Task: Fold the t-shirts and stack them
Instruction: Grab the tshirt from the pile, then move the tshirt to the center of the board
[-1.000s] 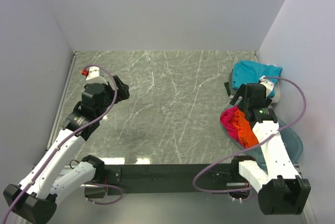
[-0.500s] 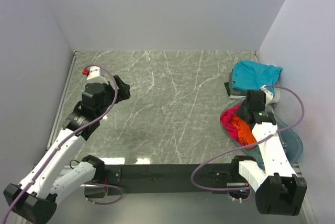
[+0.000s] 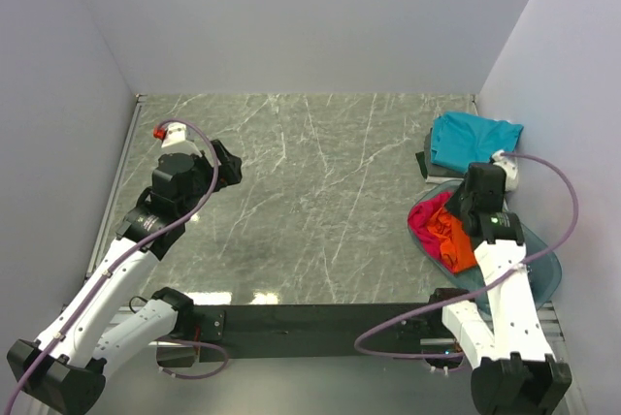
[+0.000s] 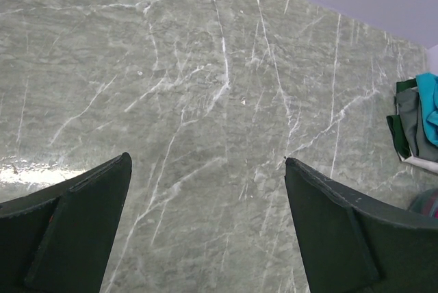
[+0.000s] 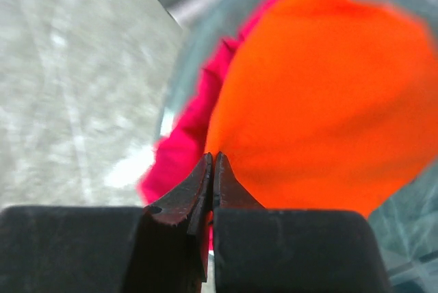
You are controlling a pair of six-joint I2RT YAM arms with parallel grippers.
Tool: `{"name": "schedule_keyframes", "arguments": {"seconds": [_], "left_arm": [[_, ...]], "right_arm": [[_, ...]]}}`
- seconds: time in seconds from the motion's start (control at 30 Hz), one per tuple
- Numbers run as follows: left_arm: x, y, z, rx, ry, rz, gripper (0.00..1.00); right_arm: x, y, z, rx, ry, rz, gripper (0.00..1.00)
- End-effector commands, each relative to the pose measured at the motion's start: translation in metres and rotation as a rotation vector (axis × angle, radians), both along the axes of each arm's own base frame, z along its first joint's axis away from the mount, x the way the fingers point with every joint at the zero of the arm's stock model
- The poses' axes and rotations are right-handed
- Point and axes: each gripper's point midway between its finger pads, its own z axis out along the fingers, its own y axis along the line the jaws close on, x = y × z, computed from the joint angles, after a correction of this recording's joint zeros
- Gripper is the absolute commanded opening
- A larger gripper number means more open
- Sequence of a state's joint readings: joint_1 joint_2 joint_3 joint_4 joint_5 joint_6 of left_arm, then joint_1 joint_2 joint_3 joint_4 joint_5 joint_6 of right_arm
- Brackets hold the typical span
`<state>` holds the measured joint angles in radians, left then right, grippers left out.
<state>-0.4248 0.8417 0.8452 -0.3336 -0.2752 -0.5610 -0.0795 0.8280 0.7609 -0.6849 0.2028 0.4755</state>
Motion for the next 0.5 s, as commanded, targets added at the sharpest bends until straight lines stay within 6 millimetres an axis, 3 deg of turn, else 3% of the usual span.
{"name": "schedule_keyframes", "arguments": {"seconds": [0.0, 0.03, 0.07, 0.1, 0.2, 0.37, 0.47], "left_arm": [[0.001, -0.004, 0.015, -0.019, -0.047, -0.027, 0.99], [-0.001, -0.004, 0.018, -0.024, -0.054, -0.028, 0.99], [-0.001, -0.004, 0.018, -0.025, -0.055, -0.028, 0.99], [-0.001, -0.003, 0.019, -0.027, -0.06, -0.027, 0.99], [-0.003, -0.005, 0.023, -0.035, -0.076, -0.039, 0.99], [-0.004, -0.006, 0.027, -0.039, -0.087, -0.047, 0.99], [-0.004, -0.004, 0.029, -0.04, -0.097, -0.04, 0.99]], "right_arm": [[0.018, -0.002, 0.095, -0.064, -0.27, 0.043, 0.0], [0.018, -0.006, 0.111, -0.084, -0.303, 0.033, 0.0], [0.018, -0.008, 0.145, -0.102, -0.378, 0.023, 0.0], [0.02, -0.009, 0.161, -0.113, -0.404, 0.021, 0.0], [0.027, 0.002, 0.23, -0.086, -0.568, 0.054, 0.0], [0.039, 0.06, 0.351, 0.015, -0.842, 0.292, 0.0], [0.041, 0.117, 0.405, 0.075, -0.947, 0.52, 0.0]]}}
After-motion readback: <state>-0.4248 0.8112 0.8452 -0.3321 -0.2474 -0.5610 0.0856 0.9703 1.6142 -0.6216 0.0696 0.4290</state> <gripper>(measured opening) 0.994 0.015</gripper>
